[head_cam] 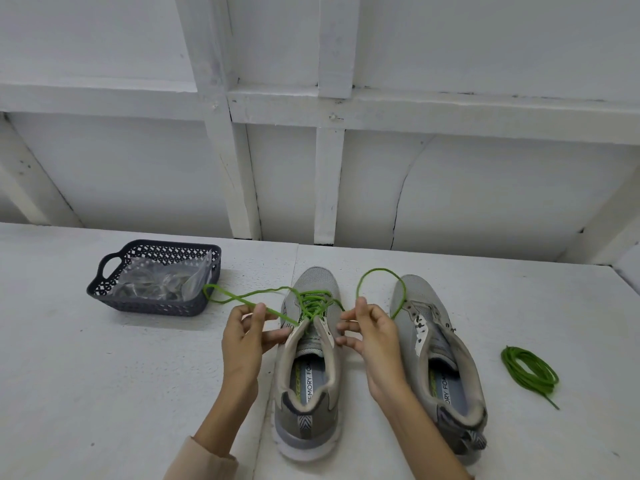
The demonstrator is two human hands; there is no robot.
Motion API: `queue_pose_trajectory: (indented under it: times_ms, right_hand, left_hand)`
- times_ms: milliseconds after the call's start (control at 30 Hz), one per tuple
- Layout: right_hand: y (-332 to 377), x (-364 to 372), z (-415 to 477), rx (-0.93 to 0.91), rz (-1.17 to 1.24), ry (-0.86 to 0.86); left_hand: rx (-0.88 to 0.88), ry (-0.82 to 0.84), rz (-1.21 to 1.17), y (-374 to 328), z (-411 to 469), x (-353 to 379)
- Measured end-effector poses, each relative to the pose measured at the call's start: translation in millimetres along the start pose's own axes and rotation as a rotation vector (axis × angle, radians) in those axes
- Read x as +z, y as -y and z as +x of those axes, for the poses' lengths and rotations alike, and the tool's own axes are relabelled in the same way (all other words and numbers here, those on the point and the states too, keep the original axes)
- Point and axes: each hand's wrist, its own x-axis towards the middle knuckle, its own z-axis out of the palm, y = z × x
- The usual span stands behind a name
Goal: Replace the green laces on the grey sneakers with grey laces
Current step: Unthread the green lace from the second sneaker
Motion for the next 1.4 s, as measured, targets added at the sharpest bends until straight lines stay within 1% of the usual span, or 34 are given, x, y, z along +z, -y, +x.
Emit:
queue_pose_trajectory:
  times_ms: [100, 267, 367, 433, 567, 600, 667, 767, 833, 967, 1033, 1133, 1233, 1333, 1400]
  right_hand:
    - [-1, -1, -1, 0.019, -0.071, 0.050]
    - [4, 1, -2, -0.019, -0.176, 0.192]
    - [8, 3, 2, -0.043, -0.263, 0.233]
    - [10, 4, 4, -0.050, -0.321, 0.244]
    - [13, 4, 9, -0.068, -0.404, 0.264]
    - [14, 5, 9, -0.072, -0.414, 0.271]
    - [14, 6, 10, -0.083, -0.432, 0.278]
    - [14, 7, 12, -0.100, -0.474, 0.275]
    - [15, 7, 13, -0.107, -0.494, 0.270]
    - [17, 7, 15, -0.123, -0.558, 0.260]
    - [17, 9, 16, -0.135, -0.613, 0.254]
    - [17, 12, 17, -0.188, -0.756, 0.246]
    - [16, 15, 18, -0.217, -0.908, 0.266]
    - [17, 16, 19, -0.193, -0.958, 0.300]
    - [17, 17, 20, -0.163, -0.941, 0.312]
  left_hand:
    - [-0.022, -0.019, -0.017, 2, 0, -4]
    - [-0.025, -0.055, -0.033, 1, -2, -1]
    - [-0.029, -0.045, -0.017, -1, -2, 3]
    - [-0.025, 0.026, 0.015, -1, -3, 5]
    - [0.018, 0.262, 0.184, -2, -6, 0]
    - [0.035, 0.290, 0.207, -2, -6, -2]
    - [0.064, 0.260, 0.196, -2, -5, -1]
    - [0.027, 0.103, 0.044, -6, -1, 4]
    - [-0.004, 0.093, 0.036, -7, 0, 5]
    - [-0.008, 0.252, 0.226, -1, 0, -2]
    - [0.006, 0.304, 0.257, -2, 0, -5]
    - [0.037, 0.313, 0.311, -9, 3, -3]
    - [0.072, 0.321, 0.456, -16, 10, -1]
    - [0.100, 0.305, 0.602, -22, 14, 6]
    - [0.165, 0.298, 0.798, -24, 13, 13]
